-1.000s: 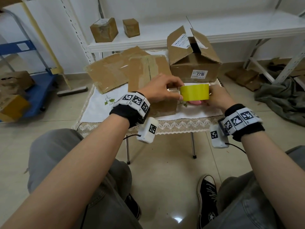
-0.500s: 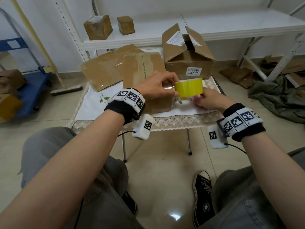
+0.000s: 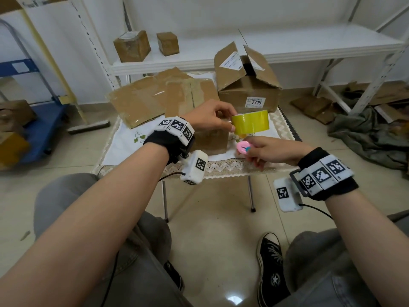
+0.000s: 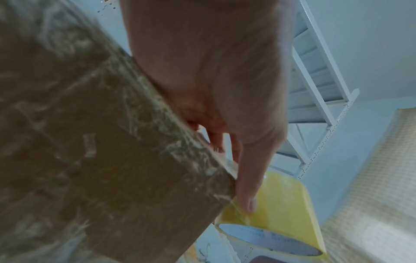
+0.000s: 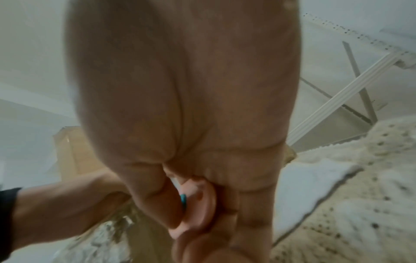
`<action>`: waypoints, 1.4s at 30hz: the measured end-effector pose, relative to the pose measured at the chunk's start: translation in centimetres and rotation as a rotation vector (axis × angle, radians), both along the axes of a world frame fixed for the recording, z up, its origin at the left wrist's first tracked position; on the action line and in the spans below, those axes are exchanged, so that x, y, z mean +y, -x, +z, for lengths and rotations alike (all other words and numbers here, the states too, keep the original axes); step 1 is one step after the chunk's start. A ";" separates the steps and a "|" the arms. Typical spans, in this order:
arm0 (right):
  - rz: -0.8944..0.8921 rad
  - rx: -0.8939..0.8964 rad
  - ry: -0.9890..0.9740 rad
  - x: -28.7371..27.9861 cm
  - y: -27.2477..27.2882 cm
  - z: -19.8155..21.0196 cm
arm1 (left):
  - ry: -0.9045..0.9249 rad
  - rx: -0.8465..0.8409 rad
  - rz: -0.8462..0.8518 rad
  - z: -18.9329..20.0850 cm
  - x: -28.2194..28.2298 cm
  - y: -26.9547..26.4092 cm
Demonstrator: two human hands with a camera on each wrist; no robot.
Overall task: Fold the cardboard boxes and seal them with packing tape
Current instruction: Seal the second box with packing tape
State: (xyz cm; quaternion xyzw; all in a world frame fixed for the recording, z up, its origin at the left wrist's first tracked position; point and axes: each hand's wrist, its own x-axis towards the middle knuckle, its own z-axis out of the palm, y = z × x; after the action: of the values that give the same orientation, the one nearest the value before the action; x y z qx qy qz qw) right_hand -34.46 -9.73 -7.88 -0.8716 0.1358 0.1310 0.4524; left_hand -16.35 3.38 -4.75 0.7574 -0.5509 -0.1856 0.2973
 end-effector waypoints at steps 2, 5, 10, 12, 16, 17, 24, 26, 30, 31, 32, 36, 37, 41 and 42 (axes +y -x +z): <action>0.028 -0.033 -0.031 0.7 -0.1 0.1 | -0.004 -0.015 0.005 0.1 0.0 0.0; 0.079 -0.078 -0.091 1.7 -0.1 -0.2 | -0.014 -0.016 0.013 0.3 0.1 0.2; 0.114 -0.192 -0.125 2.8 -0.4 -1.7 | -0.015 -0.007 0.029 0.5 0.0 0.3; 0.097 -0.289 -0.008 3.3 -0.5 -2.2 | -0.013 -0.008 0.034 0.5 0.0 0.3; 0.037 -0.451 0.096 3.8 -0.6 -3.5 | -0.002 0.024 0.026 0.5 0.0 0.3; 0.016 -0.497 0.131 3.8 -0.6 -3.9 | 0.001 0.027 0.022 0.5 0.1 0.4; -0.180 -0.755 0.254 4.6 -0.7 -7.4 | 0.020 0.048 0.024 0.4 0.2 0.4; -0.218 -0.806 0.262 4.8 -0.8 -7.8 | 0.022 0.056 0.021 0.5 0.3 0.5; -0.310 -0.883 0.321 5.4 -0.8 -8.3 | 0.016 0.056 0.029 0.7 0.3 0.7; -0.335 -0.898 0.331 5.7 -0.7 -8.4 | 0.016 0.056 0.031 0.7 0.3 0.8; -0.362 -0.910 0.331 5.9 -0.7 -8.5 | 0.015 0.053 0.031 0.7 0.3 0.8; -0.455 -0.925 0.278 6.5 -1.0 -8.8 | 0.011 0.058 0.035 0.7 0.4 0.8; -0.472 -0.926 0.257 6.5 -1.1 -8.8 | 0.013 0.065 0.040 0.7 0.4 0.8; -0.516 -0.932 0.256 6.7 -1.7 -8.6 | 0.017 0.071 0.050 0.7 0.4 0.8; -0.520 -0.929 0.266 6.7 -1.8 -8.4 | 0.018 0.068 0.053 0.7 0.4 0.8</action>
State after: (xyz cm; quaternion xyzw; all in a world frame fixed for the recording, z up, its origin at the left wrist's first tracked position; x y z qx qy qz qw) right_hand -32.70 -3.00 -16.28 -0.8252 0.1483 -0.4020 0.3682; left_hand -17.17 3.77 -4.07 0.7622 -0.5220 -0.1984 0.3274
